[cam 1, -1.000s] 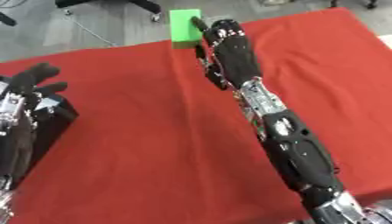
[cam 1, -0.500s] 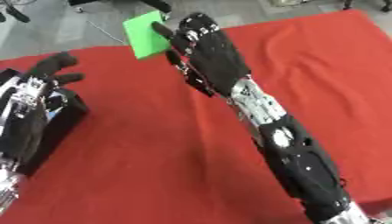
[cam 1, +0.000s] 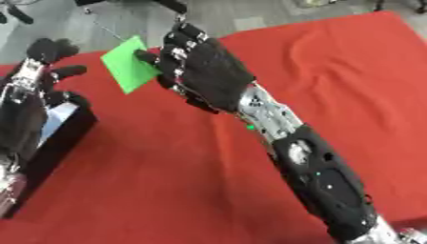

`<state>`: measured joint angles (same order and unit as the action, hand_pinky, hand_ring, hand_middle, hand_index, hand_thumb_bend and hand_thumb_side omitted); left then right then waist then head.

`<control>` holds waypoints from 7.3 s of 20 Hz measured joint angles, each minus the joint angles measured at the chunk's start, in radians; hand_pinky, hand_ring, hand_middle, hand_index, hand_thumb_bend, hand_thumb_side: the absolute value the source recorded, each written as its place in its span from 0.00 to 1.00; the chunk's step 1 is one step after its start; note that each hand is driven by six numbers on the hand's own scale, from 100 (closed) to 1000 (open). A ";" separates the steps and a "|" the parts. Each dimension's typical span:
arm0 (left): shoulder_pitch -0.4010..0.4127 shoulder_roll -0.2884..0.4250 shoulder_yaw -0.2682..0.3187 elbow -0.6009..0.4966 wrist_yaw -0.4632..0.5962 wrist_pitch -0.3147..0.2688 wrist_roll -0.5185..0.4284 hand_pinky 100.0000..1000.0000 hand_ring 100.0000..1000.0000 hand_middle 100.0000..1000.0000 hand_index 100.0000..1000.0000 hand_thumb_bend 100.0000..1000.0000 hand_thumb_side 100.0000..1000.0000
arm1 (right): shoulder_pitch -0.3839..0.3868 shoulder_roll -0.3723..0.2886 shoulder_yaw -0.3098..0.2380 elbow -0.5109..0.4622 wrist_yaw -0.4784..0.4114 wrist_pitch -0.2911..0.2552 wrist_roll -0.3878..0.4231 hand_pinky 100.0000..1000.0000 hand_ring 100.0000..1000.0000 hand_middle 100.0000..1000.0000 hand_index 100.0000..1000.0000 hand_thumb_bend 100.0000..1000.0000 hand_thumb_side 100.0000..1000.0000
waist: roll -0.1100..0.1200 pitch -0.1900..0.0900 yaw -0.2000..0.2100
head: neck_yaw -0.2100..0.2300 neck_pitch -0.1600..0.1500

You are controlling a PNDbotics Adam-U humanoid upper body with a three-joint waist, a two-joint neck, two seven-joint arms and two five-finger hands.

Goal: Pick up the objects with one hand, pass them to the other hand, and then place them into the box on the other side of the table.

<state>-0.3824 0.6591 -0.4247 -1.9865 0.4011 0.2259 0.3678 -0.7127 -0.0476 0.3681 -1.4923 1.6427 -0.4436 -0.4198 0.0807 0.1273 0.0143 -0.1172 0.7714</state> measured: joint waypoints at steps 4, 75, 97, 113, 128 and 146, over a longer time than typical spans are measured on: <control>-0.007 0.001 -0.008 0.000 0.019 0.028 0.026 0.51 0.87 0.92 0.94 0.41 0.91 | 0.000 0.001 -0.027 0.000 0.000 -0.065 0.002 0.65 0.58 0.25 0.29 0.12 0.00 | 0.000 0.000 -0.001 | 0.002 0.000; -0.203 -0.080 -0.170 0.178 0.092 0.199 0.007 0.25 0.36 0.30 0.43 0.00 0.31 | -0.070 0.018 -0.039 0.025 -0.002 -0.220 -0.006 0.62 0.55 0.25 0.31 0.14 0.00 | -0.018 0.001 -0.097 | -0.067 -0.018; 0.098 -0.009 -0.078 0.005 0.215 0.104 0.255 0.22 0.24 0.14 0.29 0.00 0.31 | -0.034 0.006 -0.082 0.015 -0.056 -0.187 -0.054 0.62 0.53 0.34 0.48 0.09 0.00 | -0.018 0.000 -0.053 | 0.031 -0.007; 0.403 -0.024 0.257 0.005 -0.108 0.037 0.469 0.19 0.27 0.18 0.31 0.00 0.26 | 0.158 -0.055 -0.275 -0.186 -0.088 -0.001 -0.046 0.67 0.57 0.35 0.51 0.00 0.00 | -0.014 -0.031 -0.045 | 0.256 0.000; 0.366 0.256 0.329 0.250 -0.623 0.547 -0.041 0.73 0.68 0.70 0.84 0.40 0.33 | 0.185 -0.053 -0.254 -0.210 -0.154 -0.033 -0.008 0.68 0.57 0.33 0.50 0.00 0.00 | -0.008 -0.039 -0.077 | 0.278 0.000; 0.321 0.262 0.436 0.122 -0.834 0.594 -0.088 0.56 0.84 0.90 0.93 0.45 0.73 | 0.192 -0.054 -0.249 -0.202 -0.179 -0.049 0.007 0.68 0.58 0.32 0.49 0.00 0.00 | -0.003 -0.044 -0.062 | 0.239 0.000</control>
<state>-0.0610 0.9208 0.0115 -1.8648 -0.4333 0.8199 0.2798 -0.5203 -0.1016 0.1194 -1.6944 1.4636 -0.4925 -0.4129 0.0775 0.0830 -0.0472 0.1223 0.7714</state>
